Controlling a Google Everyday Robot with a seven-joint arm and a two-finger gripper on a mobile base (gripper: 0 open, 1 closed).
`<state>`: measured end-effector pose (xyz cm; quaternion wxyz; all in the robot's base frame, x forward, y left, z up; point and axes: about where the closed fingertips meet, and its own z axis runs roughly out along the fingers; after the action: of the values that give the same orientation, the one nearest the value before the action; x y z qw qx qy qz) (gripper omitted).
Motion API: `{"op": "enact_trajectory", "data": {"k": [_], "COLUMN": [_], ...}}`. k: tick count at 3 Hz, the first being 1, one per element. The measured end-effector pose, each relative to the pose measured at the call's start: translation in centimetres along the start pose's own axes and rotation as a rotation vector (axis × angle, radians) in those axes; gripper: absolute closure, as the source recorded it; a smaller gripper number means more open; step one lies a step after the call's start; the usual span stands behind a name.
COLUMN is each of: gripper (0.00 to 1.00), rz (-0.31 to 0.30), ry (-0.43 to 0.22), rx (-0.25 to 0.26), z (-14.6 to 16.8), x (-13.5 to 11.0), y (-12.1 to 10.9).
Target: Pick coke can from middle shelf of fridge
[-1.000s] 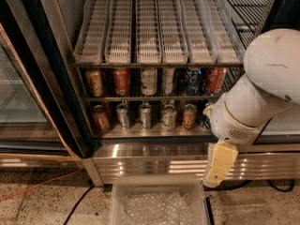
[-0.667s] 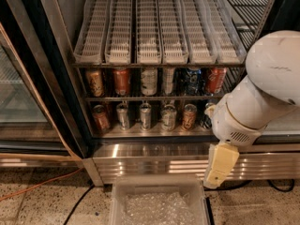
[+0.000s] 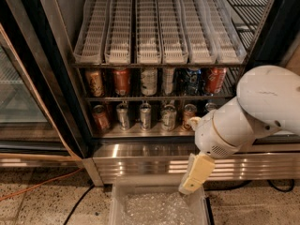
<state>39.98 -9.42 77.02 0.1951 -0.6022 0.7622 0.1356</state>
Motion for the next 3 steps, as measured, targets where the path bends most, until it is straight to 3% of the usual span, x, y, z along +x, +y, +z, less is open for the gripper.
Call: {"op": "enact_trajectory", "data": {"k": [1, 2, 3], "gripper": [0.0, 0.0, 0.0], "rz": [-0.009, -0.006, -0.006], "ry": [-0.094, -0.159, -0.16], "rx": [-0.024, -0.088, -0.088], "z": [3.1, 7.0, 7.0], "x": [-1.6, -2.6, -2.6], "y": [0.0, 0.1, 0.1]}}
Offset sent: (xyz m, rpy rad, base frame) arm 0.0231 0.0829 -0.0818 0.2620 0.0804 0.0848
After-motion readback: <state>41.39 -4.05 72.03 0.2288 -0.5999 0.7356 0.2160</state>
